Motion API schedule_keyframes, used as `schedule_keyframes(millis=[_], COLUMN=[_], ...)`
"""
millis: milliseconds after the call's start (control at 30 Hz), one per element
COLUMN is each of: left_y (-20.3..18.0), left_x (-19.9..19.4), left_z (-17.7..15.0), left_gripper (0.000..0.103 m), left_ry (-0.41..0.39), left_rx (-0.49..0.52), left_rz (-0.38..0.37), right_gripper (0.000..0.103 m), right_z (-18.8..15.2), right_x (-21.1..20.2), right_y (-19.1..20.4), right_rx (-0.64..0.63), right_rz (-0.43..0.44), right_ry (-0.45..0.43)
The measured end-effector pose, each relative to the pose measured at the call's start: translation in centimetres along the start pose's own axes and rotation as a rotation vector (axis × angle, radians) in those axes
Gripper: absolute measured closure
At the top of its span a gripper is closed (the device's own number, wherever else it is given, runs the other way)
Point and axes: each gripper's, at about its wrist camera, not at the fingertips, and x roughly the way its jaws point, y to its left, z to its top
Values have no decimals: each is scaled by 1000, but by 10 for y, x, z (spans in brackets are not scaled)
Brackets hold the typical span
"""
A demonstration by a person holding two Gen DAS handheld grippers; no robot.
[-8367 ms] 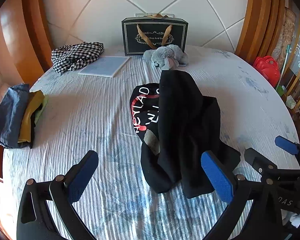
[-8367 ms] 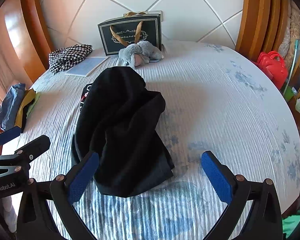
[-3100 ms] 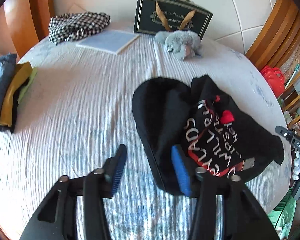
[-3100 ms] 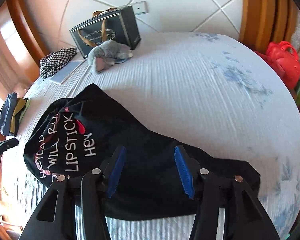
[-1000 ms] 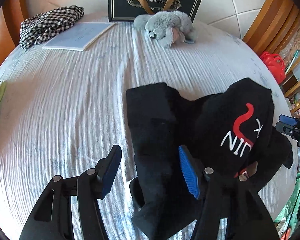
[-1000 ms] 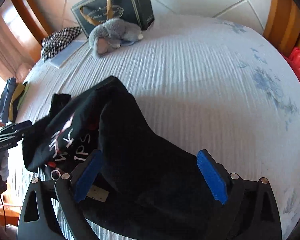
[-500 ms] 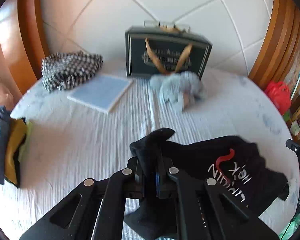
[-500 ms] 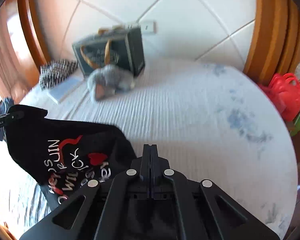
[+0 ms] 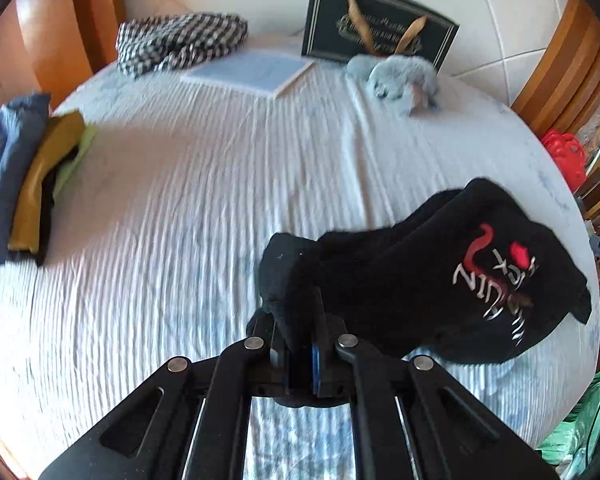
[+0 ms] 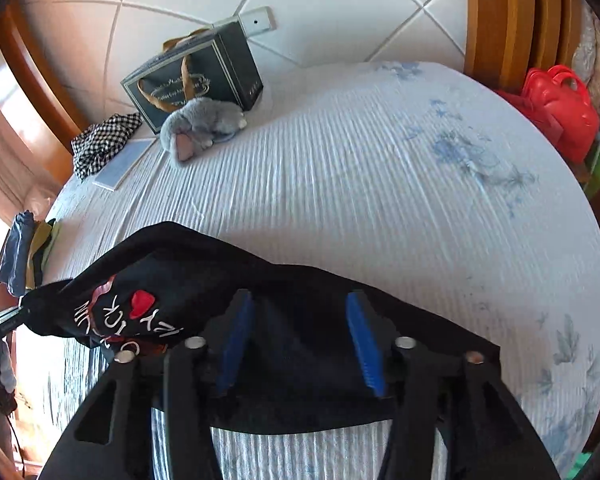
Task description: Fold clothes
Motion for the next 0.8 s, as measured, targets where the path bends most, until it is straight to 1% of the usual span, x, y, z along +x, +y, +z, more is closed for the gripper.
schedule_keyframes(millis=[100,167,200,267,300,433,467,500,533,567,600,633,667,700,767,800], left_y=[9,11,12,16,20,39,44,47,50,52,50,49,47,43,33,25], left_x=[16,15,14,10,7,-3,-4,-4,-5,-7,-9,-11,-13,-18,-31,-40], left_z=[-25,-32,-35,-42,-45,-56,-58,-59,-59,-58,-52,-47,-42,-34,-12,0], left_gripper=[97,97,97,97,97,97,97,97,97,96,96,96,96,96,96,96], left_ry=[44,38,35,27,22,20,21,21,21,15,1,-13,-28,-49,-108,-144], left_rx=[-24,-36,-42,-56,-63,-103,-112,-120,-127,-131,-123,-115,-108,-100,-79,-64], left_rz=[5,-2,-5,-9,-8,8,17,22,28,25,31,37,43,42,23,6], right_gripper=[46,43,40,17,15,14,16,25,55,62,65,73,85,90,97,98], right_z=[5,8,9,12,14,19,15,11,7,3,-1,-5,-8,-4,12,21], right_x=[26,44,53,71,79,114,116,119,121,123,125,127,129,118,90,67], right_y=[21,35,43,57,64,92,96,99,103,106,110,113,116,114,104,95], right_rx=[-61,-102,-123,-164,-184,-266,-275,-285,-295,-304,-314,-323,-332,-326,-285,-250], right_rz=[25,42,50,66,75,107,100,93,85,78,71,63,55,31,-6,-20], right_ry=[53,89,107,142,160,230,231,232,233,234,235,236,236,183,64,-12])
